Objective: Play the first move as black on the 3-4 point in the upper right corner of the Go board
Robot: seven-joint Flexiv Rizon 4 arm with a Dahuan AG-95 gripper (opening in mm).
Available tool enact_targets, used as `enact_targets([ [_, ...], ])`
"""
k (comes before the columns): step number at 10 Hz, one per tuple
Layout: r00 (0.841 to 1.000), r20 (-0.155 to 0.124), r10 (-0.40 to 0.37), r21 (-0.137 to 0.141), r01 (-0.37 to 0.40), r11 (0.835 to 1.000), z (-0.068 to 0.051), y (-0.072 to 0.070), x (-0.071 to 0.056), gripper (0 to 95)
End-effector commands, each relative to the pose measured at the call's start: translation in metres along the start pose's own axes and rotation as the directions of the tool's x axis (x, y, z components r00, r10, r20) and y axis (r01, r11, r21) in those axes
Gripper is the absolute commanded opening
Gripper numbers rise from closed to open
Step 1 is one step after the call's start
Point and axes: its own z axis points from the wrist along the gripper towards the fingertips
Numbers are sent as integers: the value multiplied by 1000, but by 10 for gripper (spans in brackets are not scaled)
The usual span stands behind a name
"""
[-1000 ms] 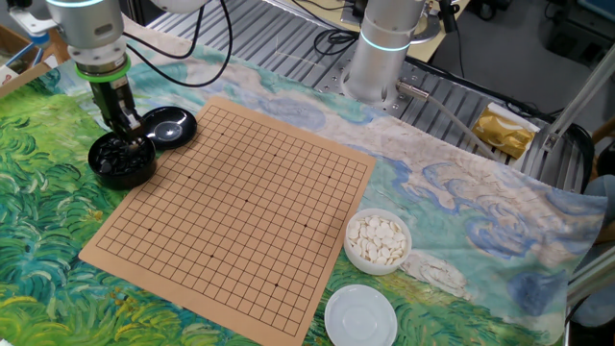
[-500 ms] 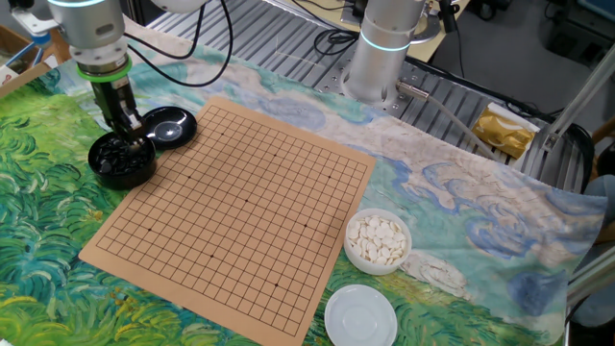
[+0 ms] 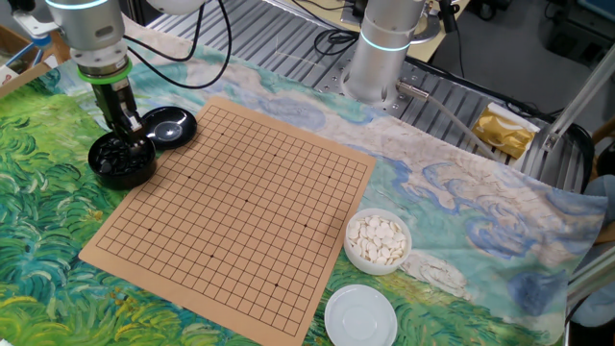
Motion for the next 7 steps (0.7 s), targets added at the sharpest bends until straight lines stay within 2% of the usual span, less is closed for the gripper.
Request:
enact_targets([
  [1, 1000, 2, 6, 1, -6, 1000, 0, 1, 4, 190],
  [7, 1000, 8, 5, -5, -5, 1000, 7, -1, 8, 190],
])
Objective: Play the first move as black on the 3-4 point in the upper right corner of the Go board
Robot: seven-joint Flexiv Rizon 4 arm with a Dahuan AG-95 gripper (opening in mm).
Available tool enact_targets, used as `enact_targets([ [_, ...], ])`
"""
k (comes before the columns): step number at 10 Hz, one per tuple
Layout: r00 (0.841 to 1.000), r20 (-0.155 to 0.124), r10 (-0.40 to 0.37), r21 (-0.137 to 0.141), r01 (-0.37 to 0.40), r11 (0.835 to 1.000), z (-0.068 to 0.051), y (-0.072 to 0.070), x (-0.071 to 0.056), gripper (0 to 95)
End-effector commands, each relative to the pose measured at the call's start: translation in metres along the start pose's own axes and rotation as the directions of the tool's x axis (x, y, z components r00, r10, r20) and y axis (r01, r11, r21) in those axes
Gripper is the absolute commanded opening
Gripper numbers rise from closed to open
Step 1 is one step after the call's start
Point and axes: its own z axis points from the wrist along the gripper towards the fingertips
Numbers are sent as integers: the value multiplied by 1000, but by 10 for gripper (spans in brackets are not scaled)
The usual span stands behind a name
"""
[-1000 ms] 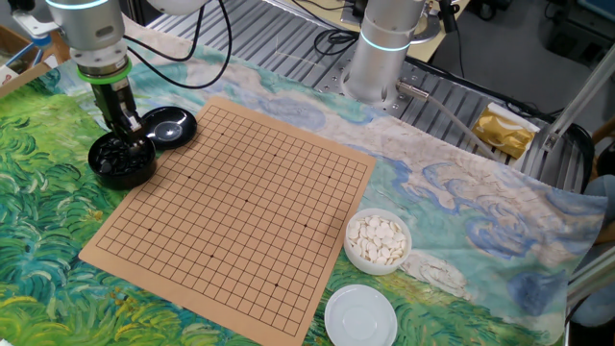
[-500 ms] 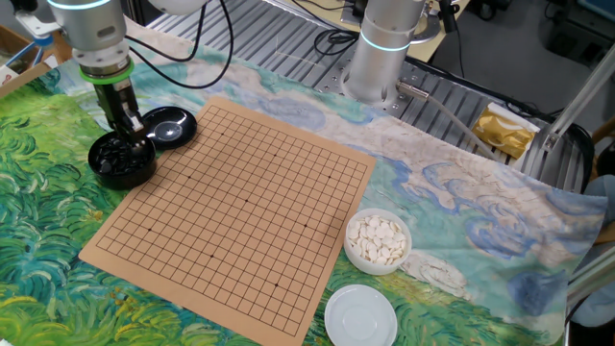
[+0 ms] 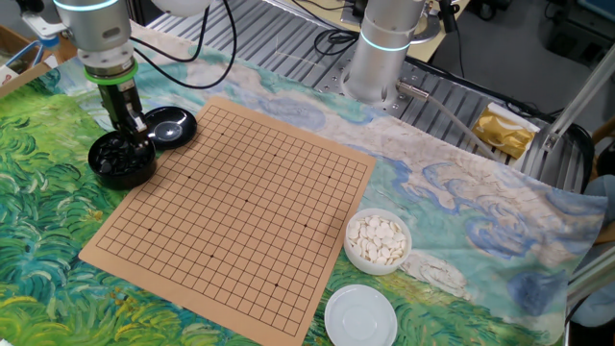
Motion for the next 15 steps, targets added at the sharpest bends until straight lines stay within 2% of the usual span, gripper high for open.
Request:
enact_targets([
  [1, 1000, 0, -9, 2, 9, 1000, -1, 0, 1, 0],
  [6, 1000, 0, -23, 10, 23, 1000, -6, 1, 0, 0],
  [12, 1000, -26, -14, 14, 15, 1000, -32, 4, -4, 0],
  [15, 999, -39, 3, 7, -3, 1000, -39, 5, -5, 0],
])
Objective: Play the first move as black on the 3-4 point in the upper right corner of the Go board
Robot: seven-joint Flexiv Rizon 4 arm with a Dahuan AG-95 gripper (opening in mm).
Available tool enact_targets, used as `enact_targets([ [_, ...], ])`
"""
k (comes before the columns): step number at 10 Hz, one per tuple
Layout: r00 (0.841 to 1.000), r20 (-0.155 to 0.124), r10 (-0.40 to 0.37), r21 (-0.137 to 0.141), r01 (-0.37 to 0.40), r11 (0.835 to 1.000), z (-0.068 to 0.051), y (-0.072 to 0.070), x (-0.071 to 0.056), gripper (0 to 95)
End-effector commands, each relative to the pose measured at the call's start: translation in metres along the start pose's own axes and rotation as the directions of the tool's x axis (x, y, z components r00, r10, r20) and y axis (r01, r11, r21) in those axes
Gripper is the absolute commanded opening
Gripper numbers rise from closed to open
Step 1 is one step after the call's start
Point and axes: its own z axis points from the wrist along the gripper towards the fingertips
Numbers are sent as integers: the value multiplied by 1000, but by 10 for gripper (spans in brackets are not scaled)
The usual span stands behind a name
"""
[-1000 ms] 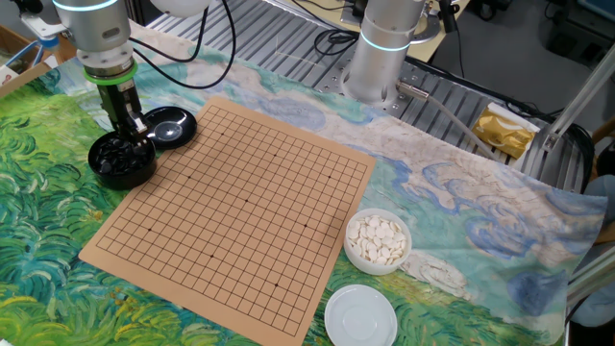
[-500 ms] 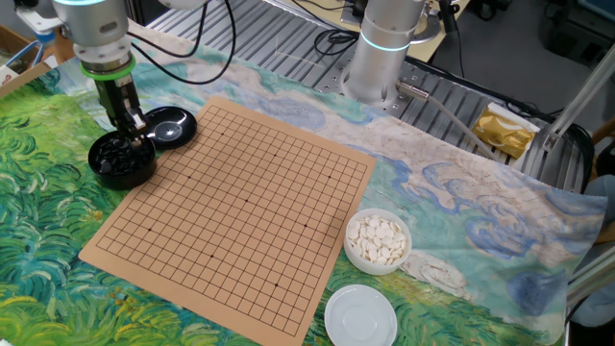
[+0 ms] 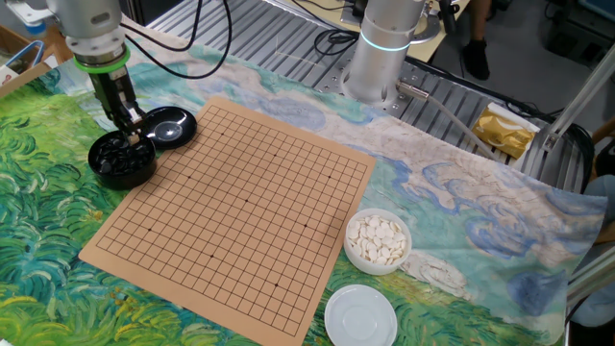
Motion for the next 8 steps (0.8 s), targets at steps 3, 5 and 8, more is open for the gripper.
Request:
enact_targets([
  [3, 999, -6, 41, -9, -41, 999, -5, 4, 0, 0],
  [5, 998, -16, 65, -5, -66, 998, -9, 14, 0, 0],
  [8, 996, -30, 85, 2, -85, 996, -18, 29, -6, 0],
])
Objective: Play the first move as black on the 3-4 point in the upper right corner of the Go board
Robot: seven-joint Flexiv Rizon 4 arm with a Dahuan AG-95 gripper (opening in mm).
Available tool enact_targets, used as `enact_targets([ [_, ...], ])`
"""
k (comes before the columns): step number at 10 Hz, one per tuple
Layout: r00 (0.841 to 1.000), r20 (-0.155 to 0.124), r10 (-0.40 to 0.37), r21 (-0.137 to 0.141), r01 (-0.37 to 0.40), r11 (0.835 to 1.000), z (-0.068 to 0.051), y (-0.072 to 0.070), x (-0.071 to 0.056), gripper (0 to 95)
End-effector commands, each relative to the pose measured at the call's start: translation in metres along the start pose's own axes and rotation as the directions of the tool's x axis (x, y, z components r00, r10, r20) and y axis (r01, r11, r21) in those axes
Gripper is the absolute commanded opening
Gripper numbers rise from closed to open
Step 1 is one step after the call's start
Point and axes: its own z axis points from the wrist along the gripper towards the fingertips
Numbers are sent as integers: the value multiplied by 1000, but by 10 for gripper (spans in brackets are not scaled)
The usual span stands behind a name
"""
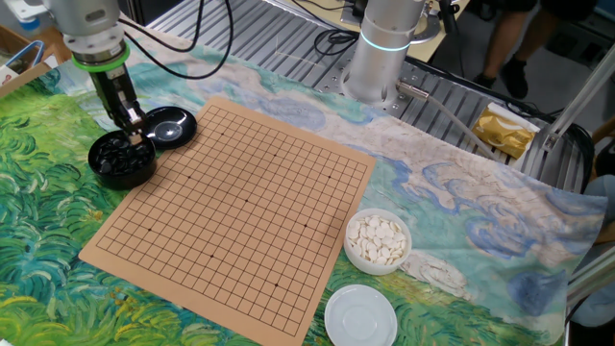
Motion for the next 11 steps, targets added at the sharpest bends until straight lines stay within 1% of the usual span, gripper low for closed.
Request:
enact_targets([
  [1, 1000, -7, 10, -1, -10, 1000, -3, 5, -5, 0],
  [3, 1000, -9, 27, 0, -27, 1000, -7, 14, -9, 0],
  [4, 999, -9, 39, 0, -39, 999, -7, 22, -13, 0],
  [8, 999, -4, 54, -3, -54, 999, -2, 39, -26, 0],
  [11, 997, -6, 76, 2, -76, 997, -4, 55, -34, 0],
])
